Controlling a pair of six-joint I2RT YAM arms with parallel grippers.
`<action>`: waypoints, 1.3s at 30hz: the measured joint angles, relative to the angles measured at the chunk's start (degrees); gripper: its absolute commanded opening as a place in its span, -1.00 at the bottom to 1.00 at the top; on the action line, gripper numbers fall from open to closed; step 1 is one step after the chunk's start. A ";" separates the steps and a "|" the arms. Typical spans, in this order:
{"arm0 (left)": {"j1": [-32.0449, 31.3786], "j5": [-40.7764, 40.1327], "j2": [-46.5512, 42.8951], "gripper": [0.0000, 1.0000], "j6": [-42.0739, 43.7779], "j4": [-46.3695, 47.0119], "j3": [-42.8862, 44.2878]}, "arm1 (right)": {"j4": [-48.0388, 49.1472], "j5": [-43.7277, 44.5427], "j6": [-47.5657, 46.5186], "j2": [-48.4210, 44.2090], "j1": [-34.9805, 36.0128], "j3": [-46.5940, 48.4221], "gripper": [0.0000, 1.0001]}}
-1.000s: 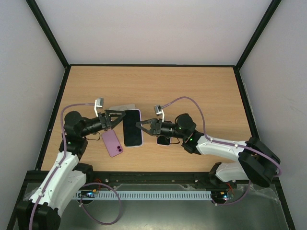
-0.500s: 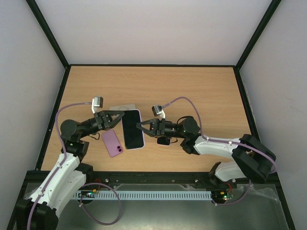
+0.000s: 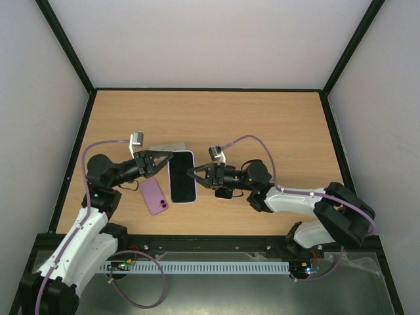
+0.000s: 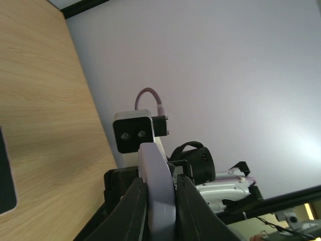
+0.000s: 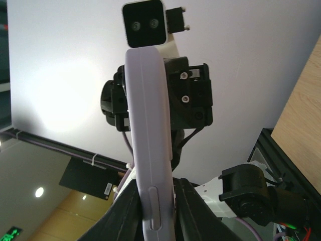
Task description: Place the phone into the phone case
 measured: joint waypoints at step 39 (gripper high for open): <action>0.02 1.36 2.91 0.23 16.24 -22.51 2.01 | -1.88 15.54 1.77 1.33 -0.76 -1.81 -0.74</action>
